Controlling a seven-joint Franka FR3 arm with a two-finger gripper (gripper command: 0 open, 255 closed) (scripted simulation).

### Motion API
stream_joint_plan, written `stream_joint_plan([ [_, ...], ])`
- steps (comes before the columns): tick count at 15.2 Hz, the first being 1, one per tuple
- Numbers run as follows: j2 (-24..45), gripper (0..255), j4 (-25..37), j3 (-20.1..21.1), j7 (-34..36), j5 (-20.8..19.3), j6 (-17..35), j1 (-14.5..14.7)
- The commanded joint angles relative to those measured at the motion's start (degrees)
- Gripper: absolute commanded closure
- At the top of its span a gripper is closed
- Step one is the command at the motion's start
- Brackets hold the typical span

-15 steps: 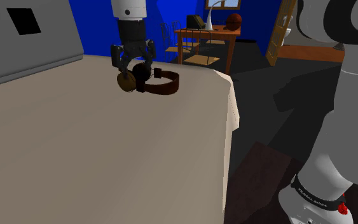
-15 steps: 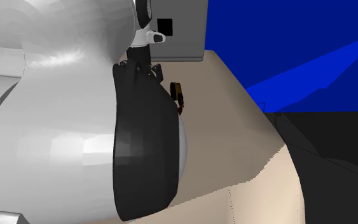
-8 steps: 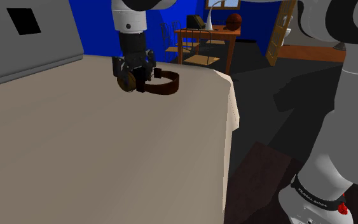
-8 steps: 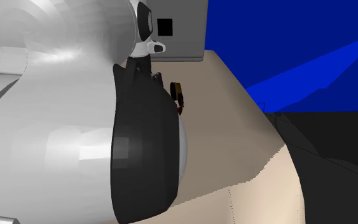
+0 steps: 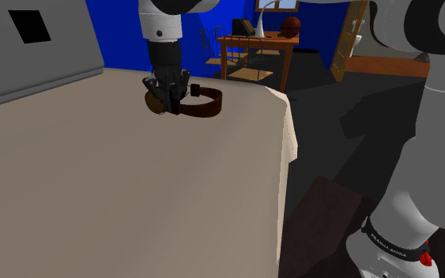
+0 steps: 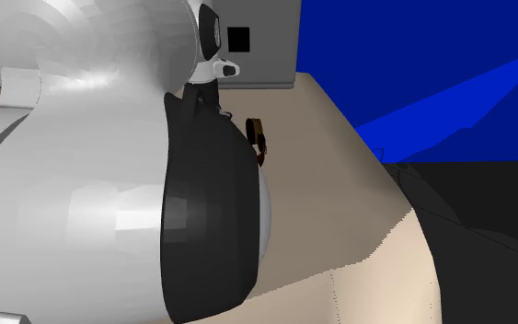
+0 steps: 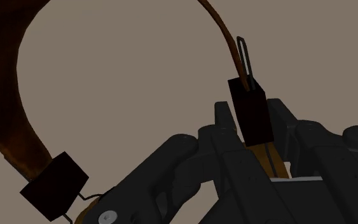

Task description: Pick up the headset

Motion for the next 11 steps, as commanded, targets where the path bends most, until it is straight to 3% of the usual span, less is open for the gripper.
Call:
stream_joint_plan([
  [1,0.0,255,0.0,0.0,0.0,0.0,0.0,0.0],
  [11,1.8,255,9.5,0.1,0.1,-0.5,-7.7,0.6],
])
